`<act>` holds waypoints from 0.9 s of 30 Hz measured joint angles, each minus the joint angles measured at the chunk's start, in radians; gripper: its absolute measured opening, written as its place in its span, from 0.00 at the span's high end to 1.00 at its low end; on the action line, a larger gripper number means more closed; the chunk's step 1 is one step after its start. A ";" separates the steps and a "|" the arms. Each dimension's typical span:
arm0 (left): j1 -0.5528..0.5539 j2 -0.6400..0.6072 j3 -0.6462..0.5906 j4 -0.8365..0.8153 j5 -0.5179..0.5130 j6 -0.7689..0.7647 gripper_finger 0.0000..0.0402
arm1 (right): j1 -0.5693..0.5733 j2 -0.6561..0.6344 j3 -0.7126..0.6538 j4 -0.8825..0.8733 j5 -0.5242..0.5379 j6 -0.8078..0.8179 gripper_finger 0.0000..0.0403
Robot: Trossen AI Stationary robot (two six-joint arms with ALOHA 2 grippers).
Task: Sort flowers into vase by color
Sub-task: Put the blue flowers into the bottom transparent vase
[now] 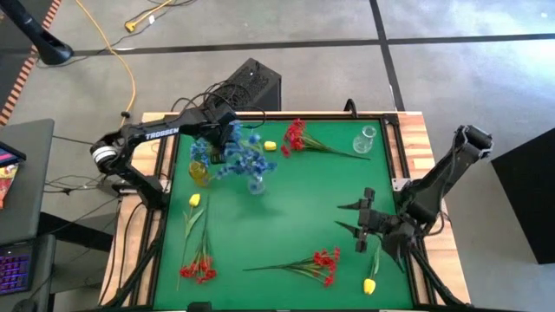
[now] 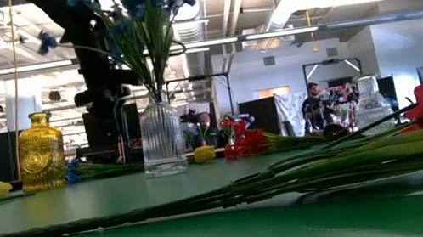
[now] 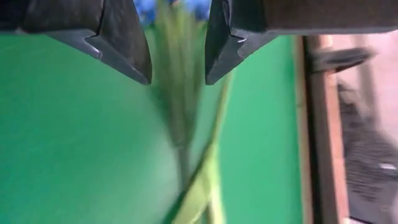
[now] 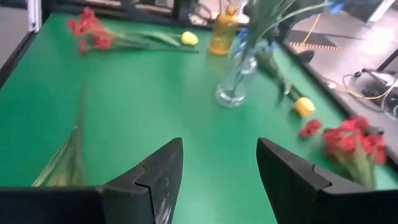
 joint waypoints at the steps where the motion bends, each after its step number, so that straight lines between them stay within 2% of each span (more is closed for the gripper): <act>1: -0.002 -0.008 0.001 -0.002 -0.031 0.017 0.66 | -0.009 -0.019 0.000 0.000 0.000 -0.021 0.43; 7: -0.001 -0.022 0.056 -0.067 -0.243 0.096 0.66 | -0.053 -0.114 0.000 0.000 -0.001 -0.108 0.43; 16: 0.056 -0.024 0.134 -0.165 -0.411 0.054 0.66 | -0.117 -0.142 0.001 -0.023 -0.002 -0.187 0.43; 20: 0.133 -0.024 0.137 -0.115 -0.377 0.052 0.66 | -0.149 -0.141 0.001 -0.022 -0.005 -0.207 0.43; 27: 0.245 -0.024 0.136 -0.001 -0.135 0.062 0.66 | -0.205 -0.141 0.001 -0.009 -0.019 -0.211 0.43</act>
